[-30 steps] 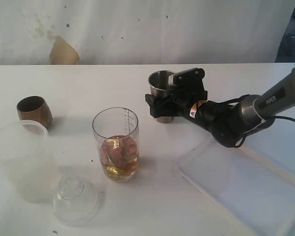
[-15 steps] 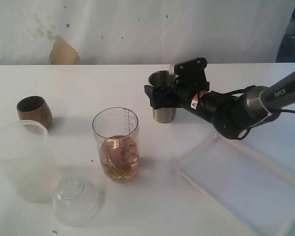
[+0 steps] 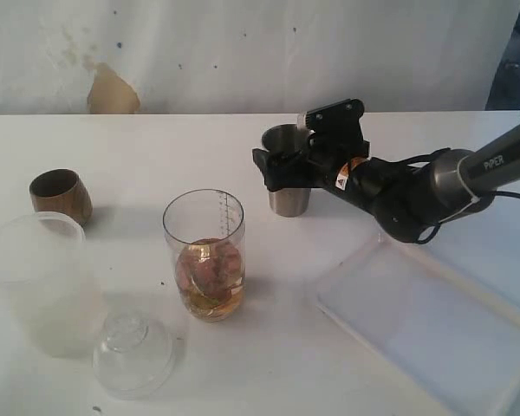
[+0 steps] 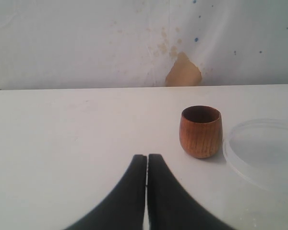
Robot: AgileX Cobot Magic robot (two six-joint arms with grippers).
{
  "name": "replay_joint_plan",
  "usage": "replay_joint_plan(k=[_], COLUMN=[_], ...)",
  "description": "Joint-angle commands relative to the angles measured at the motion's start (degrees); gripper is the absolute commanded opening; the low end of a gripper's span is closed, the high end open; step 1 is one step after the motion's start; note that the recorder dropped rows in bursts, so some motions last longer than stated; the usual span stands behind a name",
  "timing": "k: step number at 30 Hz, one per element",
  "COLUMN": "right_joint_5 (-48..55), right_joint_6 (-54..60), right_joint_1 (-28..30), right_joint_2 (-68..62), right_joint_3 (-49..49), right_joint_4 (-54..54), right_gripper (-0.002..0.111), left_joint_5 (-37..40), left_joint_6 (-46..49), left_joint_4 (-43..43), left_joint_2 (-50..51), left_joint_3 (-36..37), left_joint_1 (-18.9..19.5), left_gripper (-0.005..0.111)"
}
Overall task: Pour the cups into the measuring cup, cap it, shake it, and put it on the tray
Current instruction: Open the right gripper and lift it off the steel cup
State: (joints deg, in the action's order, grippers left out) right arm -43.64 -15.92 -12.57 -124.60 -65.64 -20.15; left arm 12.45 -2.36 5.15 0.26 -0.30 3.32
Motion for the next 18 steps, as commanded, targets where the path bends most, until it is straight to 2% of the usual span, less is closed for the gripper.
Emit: replay_joint_plan(k=[1, 7, 18], right_joint_5=[-0.12, 0.77, 8.76], right_joint_6=[0.72, 0.72, -1.00], right_joint_1=[-0.01, -0.01, -0.01], right_joint_2=[0.98, 3.39, 12.80], right_joint_3=[-0.44, -0.44, -0.44], right_joint_4=[-0.42, -0.42, -0.43], right_gripper=[0.102, 0.105, 0.105], left_joint_5=[-0.82, -0.82, -0.82], left_joint_6=[-0.16, -0.16, -0.16], left_joint_4=[-0.44, -0.44, -0.44], left_joint_2=[-0.26, -0.26, -0.26], left_joint_3=[0.30, 0.30, 0.30], left_joint_1=[0.00, 0.00, 0.00], left_gripper=[0.001, 0.001, 0.001])
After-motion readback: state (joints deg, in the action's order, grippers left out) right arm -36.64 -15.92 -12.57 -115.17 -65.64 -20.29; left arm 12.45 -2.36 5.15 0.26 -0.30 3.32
